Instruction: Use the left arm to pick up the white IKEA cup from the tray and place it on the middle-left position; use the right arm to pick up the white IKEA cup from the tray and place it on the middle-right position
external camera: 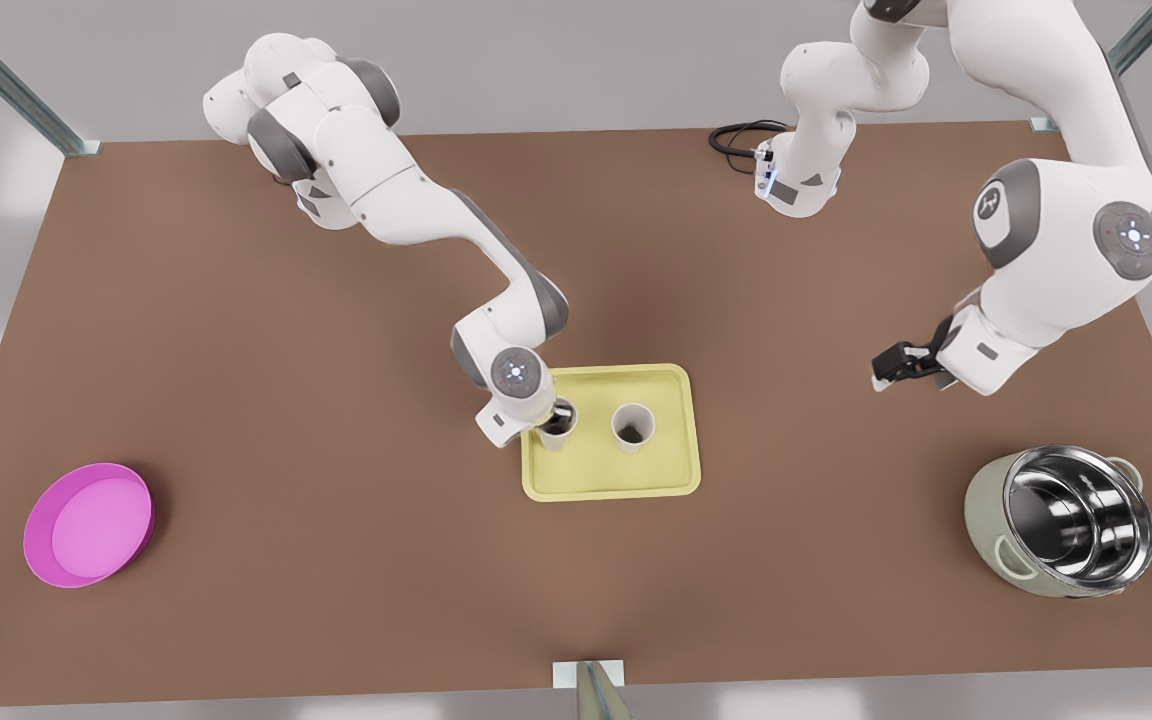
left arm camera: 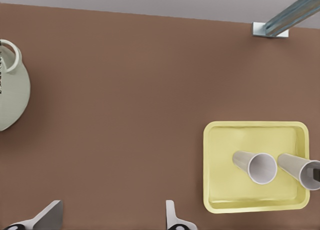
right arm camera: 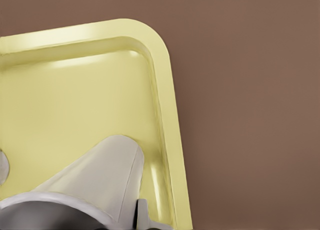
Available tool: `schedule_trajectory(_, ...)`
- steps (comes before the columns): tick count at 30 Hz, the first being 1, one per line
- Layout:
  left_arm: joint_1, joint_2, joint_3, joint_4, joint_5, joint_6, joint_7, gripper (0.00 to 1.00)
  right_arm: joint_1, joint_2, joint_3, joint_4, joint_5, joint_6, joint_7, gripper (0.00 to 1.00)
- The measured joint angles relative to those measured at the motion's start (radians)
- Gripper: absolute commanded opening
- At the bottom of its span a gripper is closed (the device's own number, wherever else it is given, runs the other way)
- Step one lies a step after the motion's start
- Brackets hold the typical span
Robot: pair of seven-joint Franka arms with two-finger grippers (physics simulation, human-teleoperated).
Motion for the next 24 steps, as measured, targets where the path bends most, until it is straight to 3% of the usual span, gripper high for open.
schedule_trajectory(5, 0.001, 0.001, 0.0, -0.001, 0.001, -0.001, 0.005, 1.0, -0.087, -0.089, -0.002, 0.007, 0.013, -0.004, -0.006, 0.0)
schedule_trajectory(11, -0.002, 0.051, 0.0, 0.006, 0.044, 0.02, 0.001, 1.0, -0.389, -0.161, -0.002, 0.004, 0.015, -0.103, -0.129, 0.0)
schedule_trajectory(14, -0.225, 0.112, -0.012, 0.012, 0.069, 0.034, -0.025, 1.0, -0.546, -0.146, -0.004, 0.003, 0.011, -0.138, -0.254, 0.0)
schedule_trajectory(17, -0.395, 0.181, -0.023, 0.013, 0.037, 0.071, -0.089, 1.0, -0.59, -0.119, -0.006, 0.003, -0.02, -0.157, -0.376, 0.0)
schedule_trajectory(24, -0.498, 0.346, -0.024, 0.013, 0.021, 0.233, -0.262, 1.0, -0.647, -0.039, -0.007, 0.003, -0.056, -0.136, -0.609, 0.0)
